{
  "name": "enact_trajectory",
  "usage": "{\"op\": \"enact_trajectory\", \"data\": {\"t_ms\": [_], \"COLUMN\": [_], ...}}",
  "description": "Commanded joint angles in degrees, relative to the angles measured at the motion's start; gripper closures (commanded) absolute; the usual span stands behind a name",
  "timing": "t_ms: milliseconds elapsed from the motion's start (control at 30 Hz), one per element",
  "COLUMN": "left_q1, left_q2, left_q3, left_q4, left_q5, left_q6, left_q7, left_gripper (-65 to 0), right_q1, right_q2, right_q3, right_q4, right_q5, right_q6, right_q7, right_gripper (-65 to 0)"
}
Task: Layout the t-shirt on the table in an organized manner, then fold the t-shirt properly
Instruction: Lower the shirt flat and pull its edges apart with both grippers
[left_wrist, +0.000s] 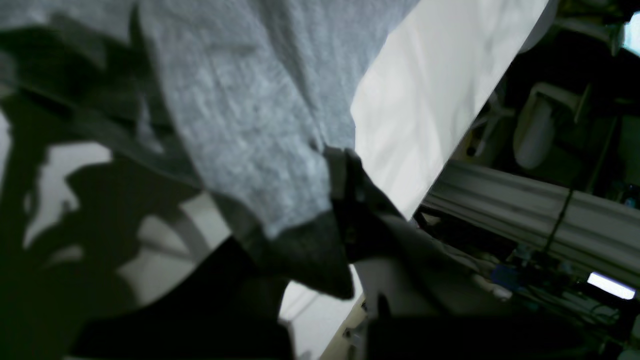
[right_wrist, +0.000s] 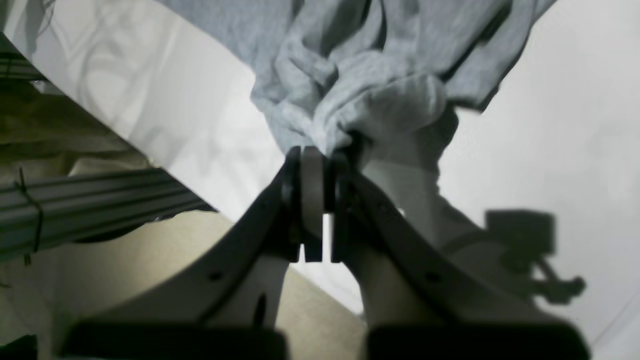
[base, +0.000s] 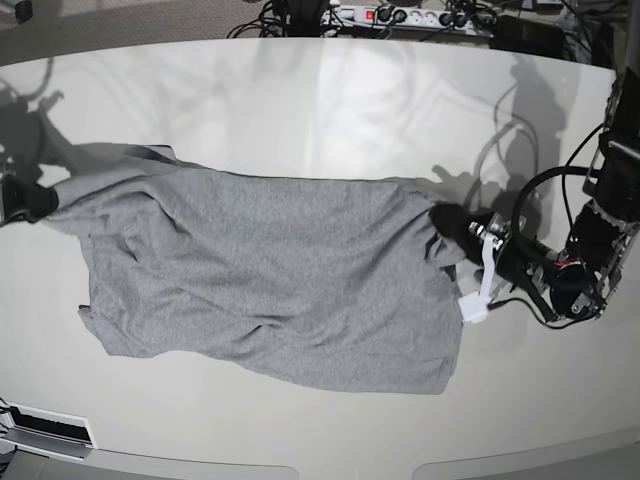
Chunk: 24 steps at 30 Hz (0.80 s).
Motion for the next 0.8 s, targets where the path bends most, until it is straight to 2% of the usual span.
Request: {"op": "enact_trajectory", "data": {"t_ms": [0, 67, 133, 233, 467, 700, 767], "left_q1": [-1.11, -0.87, -0.92, -0.90, 1.84, 5.16, 5.57], "left_q2": [-1.88, -3.65, -5.35, -7.52, -11.15, -16.04, -17.90], "left_q3": [0.17, 1.36, 2.47, 2.58, 2.47, 2.47, 2.47], "left_q4": [0.57, 0.57, 0.61, 1.44, 6.60, 20.24, 24.44], "left_q5": [-1.20, -3.80, -8.98, -9.06, -9.06, -9.06, -9.06], "left_q6": [-0.31, -0.33, -0.39, -1.35, -1.35, -1.35, -1.35], "left_q7": [0.50, 0.50, 0.50, 0.50, 0.50, 0.50, 0.50], "left_gripper": [0.0, 0.0, 0.0, 0.0, 0.0, 0.0, 0.0], "right_q1": [-0.24, -1.84, -2.89, -3.78, -3.80, -3.78, -3.93], "right_q2": [1.64, 1.79, 2.29, 4.39, 8.24, 10.78, 11.28], "right_q3": [0.70, 0.70, 0.70, 0.70, 0.70, 0.70, 0.70], "right_q4": [0.59, 0.59, 0.61, 0.79, 2.64, 5.35, 6.23], "right_q5": [0.85, 0.74, 1.18, 4.60, 4.60, 4.60, 4.60], "right_q6": [0.30, 0.30, 0.30, 0.30, 0.30, 0.30, -0.92], "right_q7": [0.71, 0.71, 0.71, 0.71, 0.71, 0.71, 0.71], "right_gripper": [0.0, 0.0, 0.0, 0.0, 0.0, 0.0, 0.0]}}
